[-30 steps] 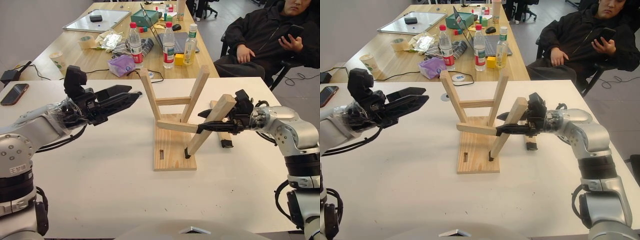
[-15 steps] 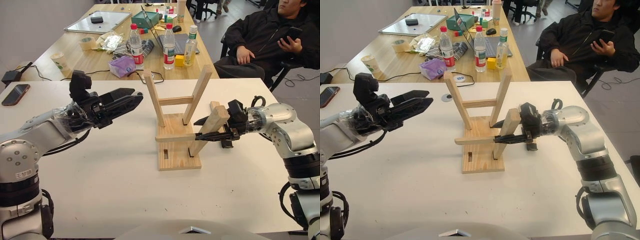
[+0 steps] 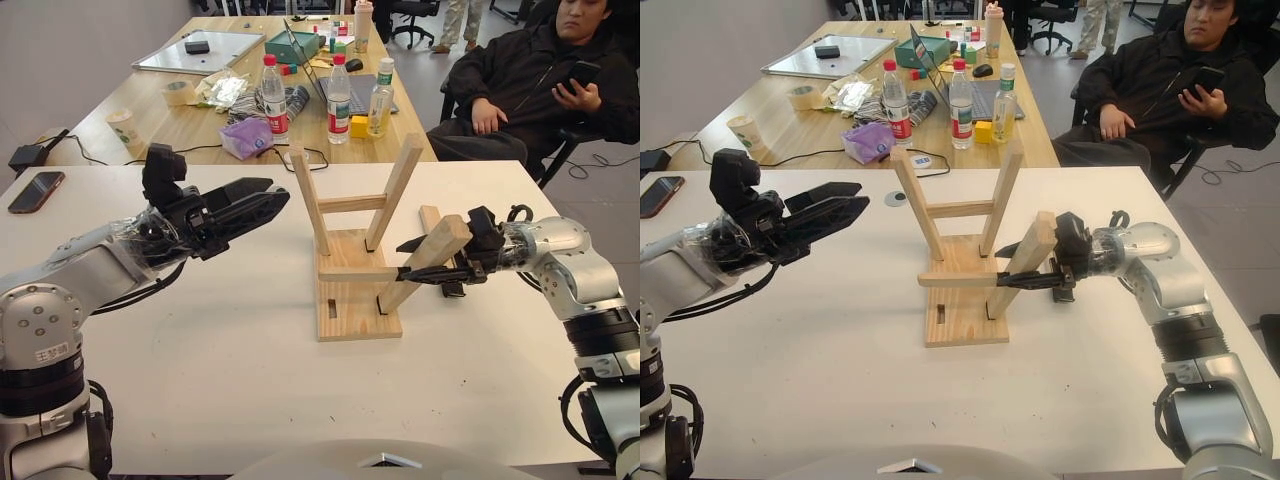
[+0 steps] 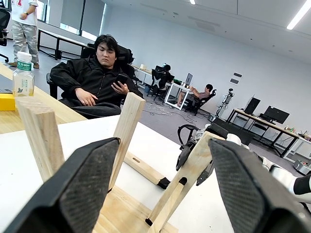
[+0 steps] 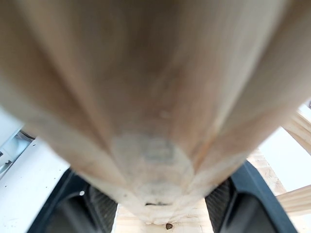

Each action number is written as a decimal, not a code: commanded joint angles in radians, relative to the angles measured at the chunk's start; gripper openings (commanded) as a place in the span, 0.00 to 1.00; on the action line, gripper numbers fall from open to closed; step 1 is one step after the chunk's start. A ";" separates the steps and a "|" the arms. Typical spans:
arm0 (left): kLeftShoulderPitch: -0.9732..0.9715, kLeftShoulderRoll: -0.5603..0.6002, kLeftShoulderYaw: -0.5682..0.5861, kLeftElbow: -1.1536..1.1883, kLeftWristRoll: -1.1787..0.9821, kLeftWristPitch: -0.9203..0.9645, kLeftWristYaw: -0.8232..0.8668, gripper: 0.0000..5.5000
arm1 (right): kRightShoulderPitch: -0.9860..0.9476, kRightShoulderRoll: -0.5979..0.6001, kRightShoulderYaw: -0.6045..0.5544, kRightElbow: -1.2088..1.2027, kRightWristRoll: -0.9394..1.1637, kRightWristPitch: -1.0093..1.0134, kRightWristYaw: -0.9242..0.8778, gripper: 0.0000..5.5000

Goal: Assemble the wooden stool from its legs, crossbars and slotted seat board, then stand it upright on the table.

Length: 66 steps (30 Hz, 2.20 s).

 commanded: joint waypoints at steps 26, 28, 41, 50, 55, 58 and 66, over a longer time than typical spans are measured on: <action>0.031 -0.092 0.010 -0.041 0.025 -0.070 0.093 0.62 | 0.127 -0.108 0.118 0.109 -0.287 0.111 -0.184 0.60; 0.056 -0.083 0.048 -0.050 0.008 -0.079 0.100 0.62 | 0.115 -0.160 0.060 0.042 -0.269 0.181 -0.191 0.60; 0.119 -0.142 0.044 -0.087 0.026 -0.147 0.198 0.62 | 0.097 0.012 -0.283 -0.031 -0.164 0.700 -0.679 0.76; 0.123 -0.225 0.066 -0.068 0.011 -0.243 0.297 0.62 | 0.340 0.279 -0.315 -0.233 -0.280 0.716 -1.133 0.77; 0.142 -0.239 0.062 -0.067 0.022 -0.264 0.311 0.62 | 0.361 0.321 -0.312 -0.259 -0.286 0.710 -1.197 0.77; 0.152 -0.251 0.052 -0.075 0.029 -0.275 0.322 0.62 | 0.316 0.310 -0.331 -0.283 -0.289 0.703 -1.221 0.77; 0.166 -0.285 0.026 -0.088 0.044 -0.296 0.325 0.62 | 0.268 0.323 -0.334 -0.332 -0.285 0.734 -1.235 0.77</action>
